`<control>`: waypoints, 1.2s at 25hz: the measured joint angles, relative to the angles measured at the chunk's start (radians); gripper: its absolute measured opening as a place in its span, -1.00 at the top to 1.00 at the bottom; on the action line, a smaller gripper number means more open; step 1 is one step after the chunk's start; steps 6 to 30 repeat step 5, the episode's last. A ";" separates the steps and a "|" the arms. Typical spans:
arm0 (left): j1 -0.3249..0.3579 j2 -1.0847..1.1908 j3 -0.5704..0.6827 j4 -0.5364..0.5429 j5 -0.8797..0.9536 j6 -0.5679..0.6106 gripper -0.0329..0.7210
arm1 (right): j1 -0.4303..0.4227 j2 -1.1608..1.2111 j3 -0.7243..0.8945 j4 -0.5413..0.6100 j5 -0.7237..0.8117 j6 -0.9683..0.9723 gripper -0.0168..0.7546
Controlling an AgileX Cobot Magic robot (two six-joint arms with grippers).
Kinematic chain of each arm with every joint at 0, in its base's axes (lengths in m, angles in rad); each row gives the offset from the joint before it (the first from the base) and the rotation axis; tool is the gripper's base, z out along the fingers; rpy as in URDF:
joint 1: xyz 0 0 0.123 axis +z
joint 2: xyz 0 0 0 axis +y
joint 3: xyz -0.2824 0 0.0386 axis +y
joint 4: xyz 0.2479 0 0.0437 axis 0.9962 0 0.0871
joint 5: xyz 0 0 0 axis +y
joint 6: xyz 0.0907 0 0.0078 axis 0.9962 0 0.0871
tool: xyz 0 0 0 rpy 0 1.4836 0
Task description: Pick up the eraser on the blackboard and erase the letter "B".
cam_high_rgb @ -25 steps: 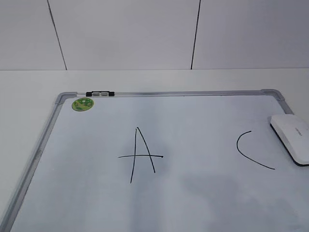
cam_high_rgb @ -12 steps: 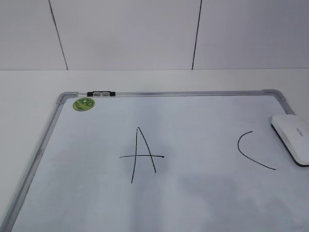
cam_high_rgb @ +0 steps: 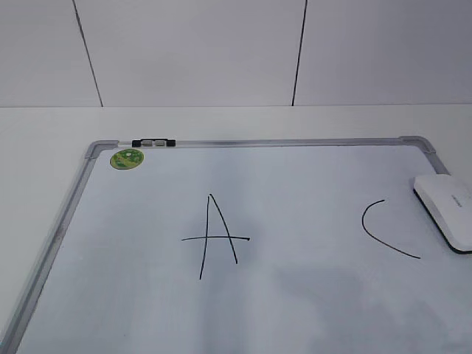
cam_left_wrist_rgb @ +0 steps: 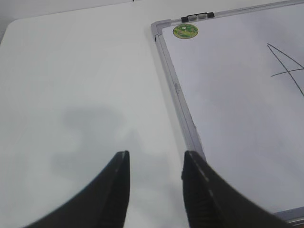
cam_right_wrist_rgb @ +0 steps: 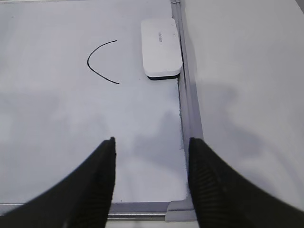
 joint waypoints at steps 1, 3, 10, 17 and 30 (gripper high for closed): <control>0.000 0.000 0.000 0.000 0.000 0.000 0.16 | 0.000 0.000 0.000 0.000 0.000 0.000 -0.11; 0.000 0.000 0.000 0.000 0.000 0.000 0.16 | 0.000 0.000 0.000 0.000 0.000 0.000 -0.11; 0.000 0.000 0.000 0.000 0.000 0.000 0.16 | 0.000 0.000 0.000 0.000 -0.002 0.000 -0.11; 0.000 0.000 0.000 0.000 0.000 0.000 0.16 | 0.000 0.000 0.000 0.000 -0.002 0.000 -0.11; 0.000 0.000 0.000 0.000 0.000 0.000 0.16 | 0.000 0.000 0.000 0.000 -0.002 0.000 -0.11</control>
